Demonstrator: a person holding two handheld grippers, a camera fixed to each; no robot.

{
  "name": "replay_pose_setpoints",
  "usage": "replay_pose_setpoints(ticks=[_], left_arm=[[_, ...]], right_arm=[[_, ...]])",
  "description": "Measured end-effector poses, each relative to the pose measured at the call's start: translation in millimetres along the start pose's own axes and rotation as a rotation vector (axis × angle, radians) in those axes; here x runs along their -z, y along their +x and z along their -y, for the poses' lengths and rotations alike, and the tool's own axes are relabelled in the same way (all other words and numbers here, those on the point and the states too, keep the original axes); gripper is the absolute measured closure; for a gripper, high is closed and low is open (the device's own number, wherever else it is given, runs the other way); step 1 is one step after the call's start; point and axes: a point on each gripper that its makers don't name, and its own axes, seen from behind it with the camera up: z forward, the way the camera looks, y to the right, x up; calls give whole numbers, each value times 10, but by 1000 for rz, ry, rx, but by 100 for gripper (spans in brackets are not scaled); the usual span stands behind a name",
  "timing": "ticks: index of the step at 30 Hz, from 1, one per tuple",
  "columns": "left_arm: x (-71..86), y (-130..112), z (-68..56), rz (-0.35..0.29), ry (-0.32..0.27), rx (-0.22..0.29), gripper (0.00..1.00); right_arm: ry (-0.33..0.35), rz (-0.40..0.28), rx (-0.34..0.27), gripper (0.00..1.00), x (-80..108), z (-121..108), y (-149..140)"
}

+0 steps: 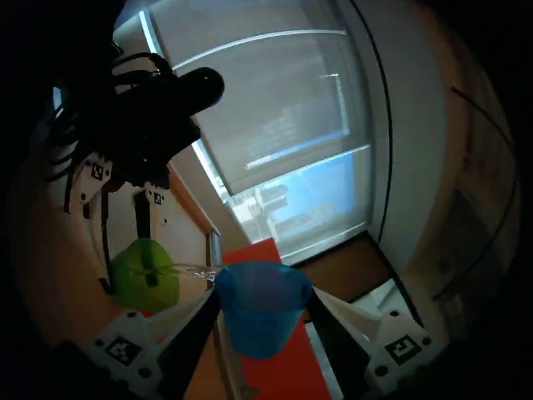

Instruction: Pour water

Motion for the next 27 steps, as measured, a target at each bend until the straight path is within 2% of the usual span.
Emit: replay_pose_setpoints(ticks=[11,27], left_arm=[[-1,17,-17,-1,0,-2,21],[-10,30,-15,0,2,-9,21]], right_arm=[[-14,9,63,9,-15,-69,-30],[-20,11,112,9,-43,-93,-44]])
